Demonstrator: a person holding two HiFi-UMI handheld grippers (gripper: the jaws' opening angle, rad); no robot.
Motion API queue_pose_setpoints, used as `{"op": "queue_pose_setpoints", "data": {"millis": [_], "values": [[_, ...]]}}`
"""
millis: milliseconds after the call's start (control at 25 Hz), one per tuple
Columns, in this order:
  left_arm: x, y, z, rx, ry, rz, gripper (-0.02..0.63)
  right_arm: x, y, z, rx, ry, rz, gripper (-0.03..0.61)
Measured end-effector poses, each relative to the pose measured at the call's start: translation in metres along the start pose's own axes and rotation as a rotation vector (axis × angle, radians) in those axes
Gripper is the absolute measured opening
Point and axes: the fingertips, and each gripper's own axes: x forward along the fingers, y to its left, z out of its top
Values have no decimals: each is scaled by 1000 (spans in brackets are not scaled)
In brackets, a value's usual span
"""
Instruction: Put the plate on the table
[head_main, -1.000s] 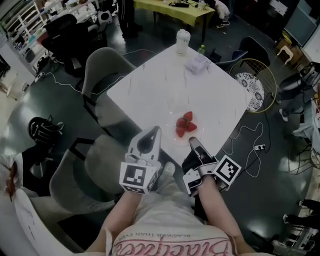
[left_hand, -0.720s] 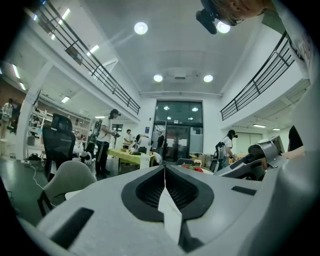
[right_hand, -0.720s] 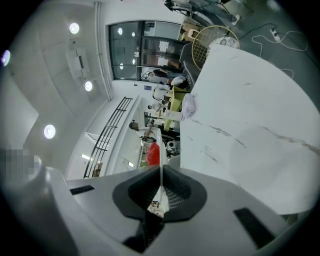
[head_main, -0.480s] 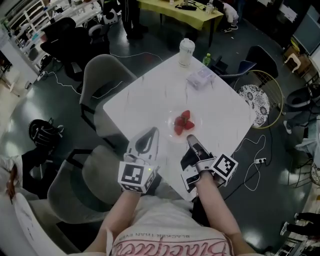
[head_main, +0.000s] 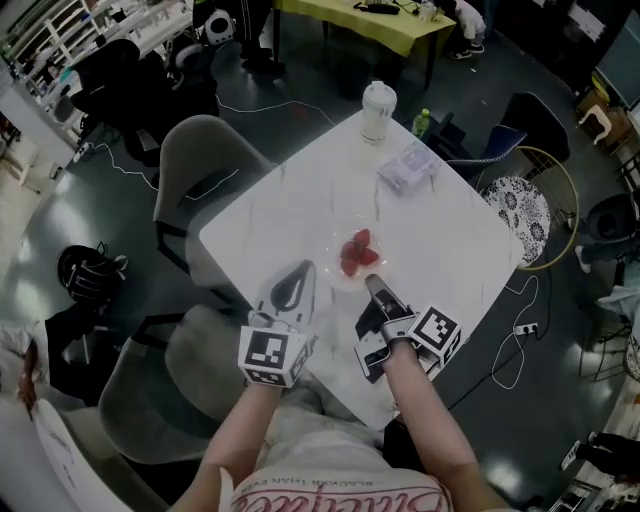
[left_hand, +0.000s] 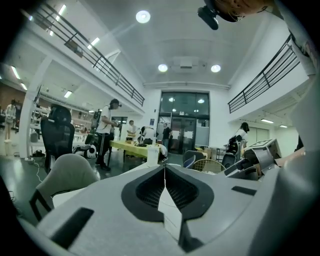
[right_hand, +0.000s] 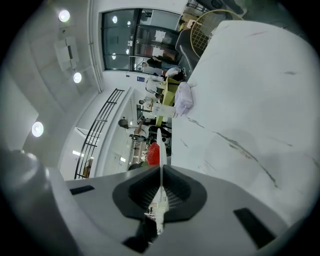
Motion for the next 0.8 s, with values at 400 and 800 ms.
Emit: {"op": "queue_pose_setpoints", "data": {"millis": [400,800], "values": [[60,43,-33,15,52,-32,8,84,-42,24,-25,7,-62,9],[87,64,-56,-27,85,-35,6,142,-87,43,-145,71,-207,9]]}}
